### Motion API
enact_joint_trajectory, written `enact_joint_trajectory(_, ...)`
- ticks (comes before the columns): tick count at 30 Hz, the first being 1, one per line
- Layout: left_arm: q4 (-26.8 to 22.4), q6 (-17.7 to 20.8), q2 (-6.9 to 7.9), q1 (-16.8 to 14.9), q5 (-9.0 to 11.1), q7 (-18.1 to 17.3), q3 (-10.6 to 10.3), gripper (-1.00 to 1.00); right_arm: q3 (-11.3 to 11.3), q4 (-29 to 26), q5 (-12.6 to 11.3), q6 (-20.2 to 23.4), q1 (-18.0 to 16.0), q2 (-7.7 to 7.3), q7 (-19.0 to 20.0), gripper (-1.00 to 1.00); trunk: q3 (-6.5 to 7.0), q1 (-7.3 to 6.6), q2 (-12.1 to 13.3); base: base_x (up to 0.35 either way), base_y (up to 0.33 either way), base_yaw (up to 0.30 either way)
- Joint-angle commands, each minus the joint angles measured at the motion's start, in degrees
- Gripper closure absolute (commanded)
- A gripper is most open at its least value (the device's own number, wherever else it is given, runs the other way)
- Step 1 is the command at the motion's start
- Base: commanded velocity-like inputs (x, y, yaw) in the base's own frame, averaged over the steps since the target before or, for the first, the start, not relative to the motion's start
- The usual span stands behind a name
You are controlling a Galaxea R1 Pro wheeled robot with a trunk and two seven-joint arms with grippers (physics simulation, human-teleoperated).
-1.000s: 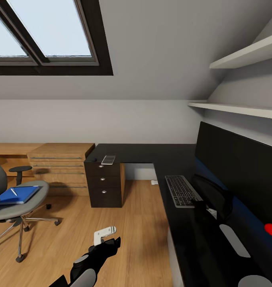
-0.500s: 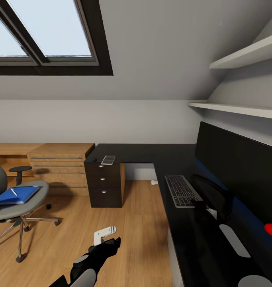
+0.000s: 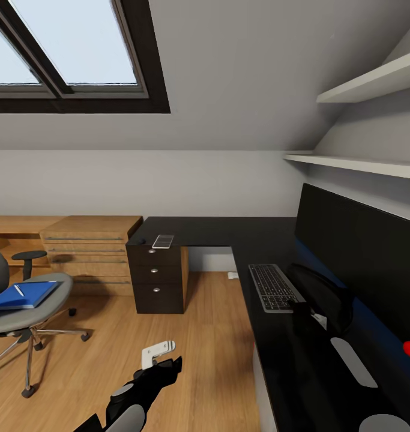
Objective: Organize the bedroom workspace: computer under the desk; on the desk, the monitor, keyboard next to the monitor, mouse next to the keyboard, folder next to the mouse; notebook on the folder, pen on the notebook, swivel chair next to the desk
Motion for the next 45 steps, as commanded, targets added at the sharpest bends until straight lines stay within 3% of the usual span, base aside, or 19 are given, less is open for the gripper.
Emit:
enact_joint_trajectory(1,-0.22,0.18,0.04,-0.08,0.13,0.34,-0.10,-1.00,-0.12,-0.09,-0.51,0.25,-0.03,0.00,-0.36,1.00,-0.07,0.00,-0.04,0.007,0.000,0.000)
enact_joint_trajectory(36,-0.71,0.19,-0.14,-0.08,0.07,0.33,-0.10,-1.00,0.06,-3.52,-0.33,0.25,-0.03,-0.02,2.01,1.00,-0.07,0.00,-0.04,0.000,0.000,0.000)
enact_joint_trajectory(45,-0.71,0.18,-0.22,-0.08,0.09,0.33,-0.10,-1.00,0.01,-3.45,-0.33,0.25,-0.03,-0.02,1.86,1.00,-1.68,1.98,-3.65,0.000,0.000,0.000)
